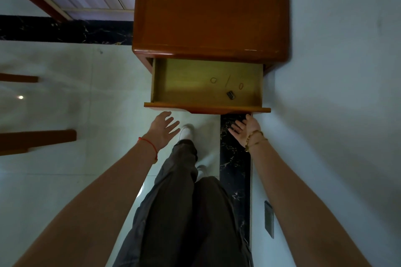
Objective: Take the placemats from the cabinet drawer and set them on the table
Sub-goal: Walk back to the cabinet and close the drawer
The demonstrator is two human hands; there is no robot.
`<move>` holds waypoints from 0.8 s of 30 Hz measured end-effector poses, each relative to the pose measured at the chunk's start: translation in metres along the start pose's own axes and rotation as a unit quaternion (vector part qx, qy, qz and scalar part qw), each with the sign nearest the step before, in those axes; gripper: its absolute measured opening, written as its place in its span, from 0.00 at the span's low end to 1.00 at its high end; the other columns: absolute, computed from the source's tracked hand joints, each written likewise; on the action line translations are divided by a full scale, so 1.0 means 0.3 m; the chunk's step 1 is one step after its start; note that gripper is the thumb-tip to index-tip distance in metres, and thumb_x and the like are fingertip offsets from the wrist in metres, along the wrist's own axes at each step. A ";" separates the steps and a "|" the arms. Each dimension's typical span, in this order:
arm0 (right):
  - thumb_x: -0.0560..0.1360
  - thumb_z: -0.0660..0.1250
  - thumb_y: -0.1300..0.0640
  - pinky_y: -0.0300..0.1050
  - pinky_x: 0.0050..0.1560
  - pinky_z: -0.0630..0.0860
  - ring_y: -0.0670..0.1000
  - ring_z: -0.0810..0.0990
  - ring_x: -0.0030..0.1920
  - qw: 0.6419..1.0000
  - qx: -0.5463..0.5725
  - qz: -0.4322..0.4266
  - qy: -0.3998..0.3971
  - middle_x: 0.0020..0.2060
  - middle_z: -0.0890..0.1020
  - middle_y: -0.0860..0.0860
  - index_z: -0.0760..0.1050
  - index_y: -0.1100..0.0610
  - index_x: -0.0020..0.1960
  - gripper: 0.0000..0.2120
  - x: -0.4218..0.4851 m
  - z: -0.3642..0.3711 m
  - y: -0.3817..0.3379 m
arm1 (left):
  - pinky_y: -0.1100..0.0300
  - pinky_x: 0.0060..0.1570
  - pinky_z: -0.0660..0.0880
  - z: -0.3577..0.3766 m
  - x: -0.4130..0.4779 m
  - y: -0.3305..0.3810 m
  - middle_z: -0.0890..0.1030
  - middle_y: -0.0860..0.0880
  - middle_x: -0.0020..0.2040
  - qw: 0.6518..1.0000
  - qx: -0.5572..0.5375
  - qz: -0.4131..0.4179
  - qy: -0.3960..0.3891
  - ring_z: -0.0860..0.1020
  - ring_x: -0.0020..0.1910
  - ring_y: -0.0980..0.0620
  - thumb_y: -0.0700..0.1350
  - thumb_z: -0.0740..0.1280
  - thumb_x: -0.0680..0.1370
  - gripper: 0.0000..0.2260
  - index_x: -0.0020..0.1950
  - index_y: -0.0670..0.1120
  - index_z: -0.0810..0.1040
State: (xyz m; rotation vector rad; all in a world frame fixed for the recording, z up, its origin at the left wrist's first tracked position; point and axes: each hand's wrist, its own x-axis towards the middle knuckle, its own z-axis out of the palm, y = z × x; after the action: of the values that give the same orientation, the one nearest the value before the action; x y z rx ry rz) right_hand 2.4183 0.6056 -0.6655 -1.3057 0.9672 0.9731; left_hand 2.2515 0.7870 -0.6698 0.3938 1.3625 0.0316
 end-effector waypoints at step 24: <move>0.83 0.46 0.46 0.54 0.76 0.54 0.57 0.57 0.76 0.995 0.095 -0.011 -0.028 0.76 0.60 0.57 0.51 0.60 0.78 0.28 0.111 0.104 -0.090 | 0.43 0.65 0.71 0.050 0.130 0.071 0.67 0.46 0.77 0.998 -0.062 0.003 -0.014 0.70 0.71 0.40 0.31 0.50 0.82 0.25 0.78 0.45 0.62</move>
State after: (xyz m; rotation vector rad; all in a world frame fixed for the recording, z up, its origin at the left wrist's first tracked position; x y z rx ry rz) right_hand 2.4547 0.6369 -0.6881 -1.1217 0.9749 0.8744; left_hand 2.2788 0.8128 -0.6982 0.2925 1.3236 0.1138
